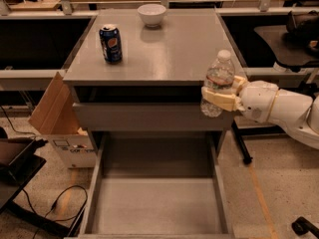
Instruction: Place water bottle into middle drawer
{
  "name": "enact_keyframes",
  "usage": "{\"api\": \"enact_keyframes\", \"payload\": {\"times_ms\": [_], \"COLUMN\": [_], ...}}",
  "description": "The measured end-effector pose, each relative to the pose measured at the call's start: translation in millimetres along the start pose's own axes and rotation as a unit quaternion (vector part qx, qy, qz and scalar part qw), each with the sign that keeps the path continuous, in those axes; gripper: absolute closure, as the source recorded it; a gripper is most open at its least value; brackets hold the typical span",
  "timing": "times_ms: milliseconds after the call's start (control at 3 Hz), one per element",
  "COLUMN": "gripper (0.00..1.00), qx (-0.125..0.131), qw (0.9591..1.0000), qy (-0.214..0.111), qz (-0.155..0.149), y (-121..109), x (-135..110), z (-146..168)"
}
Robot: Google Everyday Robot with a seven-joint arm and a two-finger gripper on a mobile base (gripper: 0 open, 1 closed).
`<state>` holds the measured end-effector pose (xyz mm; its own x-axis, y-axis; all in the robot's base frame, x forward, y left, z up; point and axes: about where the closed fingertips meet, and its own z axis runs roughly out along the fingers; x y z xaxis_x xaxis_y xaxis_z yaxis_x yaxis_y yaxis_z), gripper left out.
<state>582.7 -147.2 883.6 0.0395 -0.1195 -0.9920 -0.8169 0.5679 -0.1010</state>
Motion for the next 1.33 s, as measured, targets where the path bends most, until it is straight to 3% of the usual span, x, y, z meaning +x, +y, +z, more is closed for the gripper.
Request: {"api": "enact_keyframes", "payload": {"times_ms": [333, 667, 1000, 1333], "gripper": [1.0, 1.0, 1.0, 1.0], "qx": [0.0, -0.018, -0.045, -0.095], "qw": [1.0, 0.9997, 0.9973, 0.9918], "qy": [0.0, -0.009, -0.033, -0.059], "qz": [0.0, 0.012, 0.047, 0.061], "y": [0.0, 5.8, 34.0, 83.6], "x": [0.0, 12.9, 59.7, 118.3], "z": [0.0, 20.5, 58.5, 90.2]}}
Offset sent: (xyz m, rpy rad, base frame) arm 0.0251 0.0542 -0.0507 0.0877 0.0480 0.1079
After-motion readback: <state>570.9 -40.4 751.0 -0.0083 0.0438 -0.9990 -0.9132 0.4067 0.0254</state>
